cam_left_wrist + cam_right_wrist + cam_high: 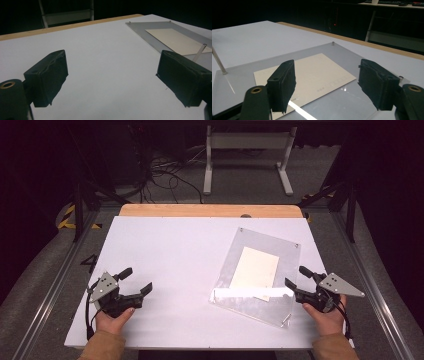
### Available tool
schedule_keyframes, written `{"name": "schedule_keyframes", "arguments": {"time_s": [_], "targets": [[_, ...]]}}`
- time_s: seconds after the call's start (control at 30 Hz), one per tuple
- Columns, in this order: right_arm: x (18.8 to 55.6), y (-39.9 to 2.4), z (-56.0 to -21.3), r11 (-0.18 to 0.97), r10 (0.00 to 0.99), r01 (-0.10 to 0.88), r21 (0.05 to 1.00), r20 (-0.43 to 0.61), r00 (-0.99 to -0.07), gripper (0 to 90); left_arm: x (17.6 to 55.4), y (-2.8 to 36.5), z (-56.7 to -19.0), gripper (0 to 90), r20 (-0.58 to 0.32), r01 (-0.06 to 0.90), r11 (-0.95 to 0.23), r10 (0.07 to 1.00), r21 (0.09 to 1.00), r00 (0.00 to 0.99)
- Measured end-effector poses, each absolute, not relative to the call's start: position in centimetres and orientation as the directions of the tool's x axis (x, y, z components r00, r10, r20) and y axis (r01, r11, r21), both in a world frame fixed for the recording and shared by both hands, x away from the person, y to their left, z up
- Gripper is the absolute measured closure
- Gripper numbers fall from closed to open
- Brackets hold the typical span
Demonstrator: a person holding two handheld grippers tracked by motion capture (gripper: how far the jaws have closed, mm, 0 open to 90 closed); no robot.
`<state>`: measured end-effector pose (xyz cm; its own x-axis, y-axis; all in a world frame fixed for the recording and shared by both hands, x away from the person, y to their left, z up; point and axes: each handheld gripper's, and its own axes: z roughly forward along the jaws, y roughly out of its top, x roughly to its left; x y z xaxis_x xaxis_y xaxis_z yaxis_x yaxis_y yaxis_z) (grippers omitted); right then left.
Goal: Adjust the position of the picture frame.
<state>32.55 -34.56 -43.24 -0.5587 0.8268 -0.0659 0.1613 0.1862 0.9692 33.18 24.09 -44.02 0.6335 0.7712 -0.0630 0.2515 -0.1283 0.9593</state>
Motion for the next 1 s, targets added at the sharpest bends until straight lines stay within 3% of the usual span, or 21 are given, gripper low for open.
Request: {"name": "schedule_keyframes", "arguments": {"time_s": [0.5,1.0], "targets": [[32.2,-34.8,-43.0,0.172,0.828,0.156,0.973,-0.057,-0.557,29.9,33.2,22.1,-43.3,13.1,-0.080,0.259,-0.138,0.728,0.956,0.681],[31.6,-35.5,-42.9,0.157,0.836,0.171,0.973,-0.039,-0.548,31.0,33.9,17.5,-42.1,13.6,-0.104,0.261,-0.149,0.650,0.954,0.753]]}}
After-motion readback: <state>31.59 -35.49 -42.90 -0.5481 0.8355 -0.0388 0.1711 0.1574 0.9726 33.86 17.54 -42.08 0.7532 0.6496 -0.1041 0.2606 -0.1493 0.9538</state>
